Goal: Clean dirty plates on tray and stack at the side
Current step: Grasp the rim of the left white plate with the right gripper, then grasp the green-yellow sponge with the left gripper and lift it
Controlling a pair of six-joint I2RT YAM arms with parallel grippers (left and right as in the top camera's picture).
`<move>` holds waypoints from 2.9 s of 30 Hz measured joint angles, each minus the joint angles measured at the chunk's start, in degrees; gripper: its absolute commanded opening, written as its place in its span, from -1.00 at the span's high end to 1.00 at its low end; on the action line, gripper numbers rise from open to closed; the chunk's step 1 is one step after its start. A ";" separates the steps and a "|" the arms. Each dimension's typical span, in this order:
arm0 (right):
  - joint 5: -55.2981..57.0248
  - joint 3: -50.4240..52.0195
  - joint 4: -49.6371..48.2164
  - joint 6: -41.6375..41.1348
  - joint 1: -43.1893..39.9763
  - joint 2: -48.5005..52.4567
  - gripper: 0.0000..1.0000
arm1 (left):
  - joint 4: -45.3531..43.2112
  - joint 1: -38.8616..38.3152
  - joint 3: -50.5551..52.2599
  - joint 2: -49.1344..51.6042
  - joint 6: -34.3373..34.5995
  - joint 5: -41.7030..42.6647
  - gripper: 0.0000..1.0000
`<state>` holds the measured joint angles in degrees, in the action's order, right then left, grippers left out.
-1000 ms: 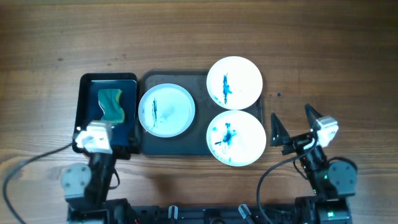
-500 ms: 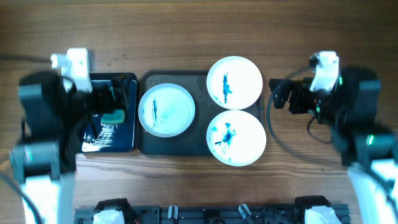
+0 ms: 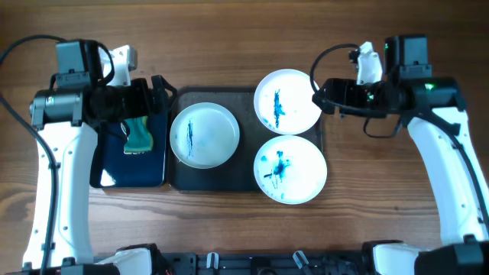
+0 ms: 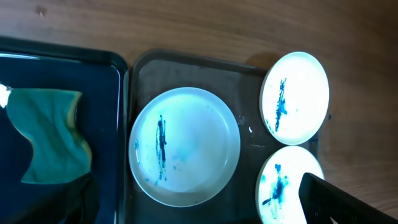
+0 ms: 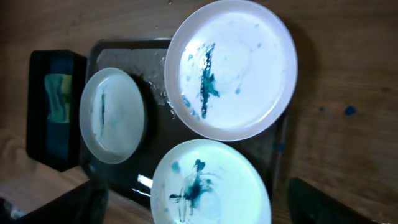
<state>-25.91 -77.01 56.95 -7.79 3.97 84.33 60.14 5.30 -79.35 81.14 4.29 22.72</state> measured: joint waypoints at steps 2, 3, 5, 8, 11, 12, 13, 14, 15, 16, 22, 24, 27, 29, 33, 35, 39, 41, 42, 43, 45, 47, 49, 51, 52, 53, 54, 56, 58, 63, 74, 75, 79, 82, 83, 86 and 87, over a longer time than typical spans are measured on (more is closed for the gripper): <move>-0.92 0.00 -0.70 -1.20 2.27 1.68 -0.53 | -1.73 0.00 0.00 0.07 1.27 0.22 -0.99; -1.01 0.00 -1.51 -2.03 4.02 2.62 -0.52 | -2.78 0.00 0.00 0.07 1.68 0.37 -1.00; -0.17 0.00 -3.43 -3.89 8.41 4.63 -0.52 | -3.65 0.09 0.00 0.07 3.30 -0.22 -1.00; 2.58 -0.20 -4.94 -6.78 16.28 7.96 -0.43 | -3.15 0.59 0.00 0.07 9.14 -6.12 -1.00; 5.92 -1.27 -5.81 -9.64 22.86 12.24 -0.25 | -1.40 1.22 0.00 0.07 15.10 -13.88 -1.00; 6.82 -1.73 -6.25 -10.43 24.70 14.08 -0.16 | -0.96 1.38 0.00 0.07 16.46 -15.93 -1.00; 7.58 -2.23 -6.84 -11.21 26.34 16.00 -0.11 | -0.55 1.46 0.00 0.07 17.55 -17.57 -1.00; 8.00 -2.49 -7.39 -11.85 27.47 17.55 -0.08 | -0.20 1.46 0.00 0.07 18.23 -18.73 -1.00; 8.63 -2.78 -8.22 -13.09 28.74 19.45 -0.08 | 0.00 1.46 0.00 0.07 18.93 -20.02 -1.00; 9.42 -2.86 -9.22 -14.14 29.90 21.29 -0.08 | 0.09 1.46 0.00 0.07 19.26 -20.76 -1.00; 11.85 -2.91 -13.60 -18.99 33.42 29.09 0.16 | 1.31 1.46 0.00 0.07 20.55 -23.37 -0.99; 12.37 -2.91 -14.82 -20.59 33.66 30.56 0.20 | 1.55 1.46 0.00 0.07 20.70 -23.65 -1.00; 12.92 -2.93 -17.40 -22.12 33.66 31.26 0.27 | 1.99 1.46 0.00 0.17 20.83 -23.80 -0.98; 13.46 -2.97 -19.17 -23.32 33.66 31.30 0.28 | 2.14 1.46 0.00 0.61 20.94 -23.82 -0.98; 14.43 -2.99 -21.66 -24.68 33.66 31.30 0.47 | 2.32 1.46 0.00 2.36 20.94 -24.28 -0.94; 15.06 -2.99 -21.92 -25.51 33.66 31.30 0.47 | 2.60 1.46 0.11 3.15 20.94 -24.65 -0.93; 16.09 -2.99 -21.92 -25.75 33.66 31.41 0.47 | 2.71 1.46 0.66 4.81 20.94 -25.07 -0.93; 16.46 -2.99 -22.01 -25.83 33.66 31.45 0.46 | 2.75 1.46 0.81 5.62 20.94 -25.11 -0.92; 16.65 -2.99 -22.27 -25.83 33.66 31.63 0.47 | 2.73 1.46 0.87 5.90 20.94 -25.22 -0.93; 16.87 -2.99 -22.71 -25.86 33.66 31.95 0.48 | 2.73 1.46 0.87 6.10 20.94 -25.33 -0.93; 17.03 -3.02 -23.02 -25.86 33.66 33.03 0.50 | 2.73 1.46 0.90 6.40 20.94 -25.68 -0.95; 16.98 -3.02 -23.50 -25.86 33.66 34.25 0.57 | 2.71 1.46 0.90 6.54 20.94 -26.16 -0.95; 16.74 -3.06 -24.87 -25.83 33.66 34.77 0.89 | 2.75 1.46 0.90 6.88 20.96 -27.69 -0.88; 16.61 -3.06 -25.64 -25.83 33.66 35.01 0.91 | 3.04 1.46 0.90 7.19 20.98 -28.61 -0.75; 16.35 -3.08 -25.90 -26.38 33.66 35.28 0.91 | 3.15 1.46 0.90 7.48 21.07 -28.98 -0.74; 16.06 -3.08 -25.94 -26.45 33.66 35.34 0.91 | 3.19 1.46 0.92 7.74 21.18 -29.24 -0.71; 15.87 -3.08 -25.94 -26.45 33.59 35.34 0.91 | 3.23 1.46 0.92 8.07 21.31 -29.49 -0.68; 15.67 -3.08 -25.94 -26.43 33.59 35.34 0.92 | 3.26 1.46 0.94 8.98 21.33 -29.83 -0.61; 15.63 -3.08 -25.94 -26.36 33.59 35.34 0.91 | 3.28 1.46 1.01 10.51 21.35 -30.12 -0.57; 15.50 -3.08 -25.94 -25.97 33.59 35.34 0.92 | 3.41 1.46 1.05 16.24 20.72 -30.32 -0.54; 15.45 -3.10 -26.16 -25.55 33.59 35.34 0.92 | -3.89 0.09 1.25 31.85 14.36 -30.36 -0.34; 15.45 -3.10 -26.16 -25.55 33.59 35.34 0.91 | -4.79 -0.24 1.25 32.72 14.08 -30.36 -0.29; 15.45 -3.10 -26.16 -25.38 33.59 35.34 0.91 | -5.77 -0.74 1.25 34.88 12.92 -30.62 0.24; 15.45 -3.08 -26.18 -25.35 33.59 35.34 0.91 | -5.75 -0.63 1.25 35.01 12.66 -31.50 0.92; 15.45 -3.10 -26.16 -25.35 33.59 35.34 0.91 | -5.81 -0.59 1.25 35.06 12.72 -31.56 0.92; 15.45 -3.10 -26.18 -25.35 33.59 35.34 0.91 | -5.81 -0.59 1.25 35.10 12.50 -31.67 0.92; 15.45 -3.10 -26.18 -25.35 33.59 35.34 0.91 | -5.77 -0.59 1.25 35.10 12.50 -31.67 0.92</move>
<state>-10.46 -80.12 30.76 -33.15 37.56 119.68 54.37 4.71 -78.11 116.25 16.80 -8.95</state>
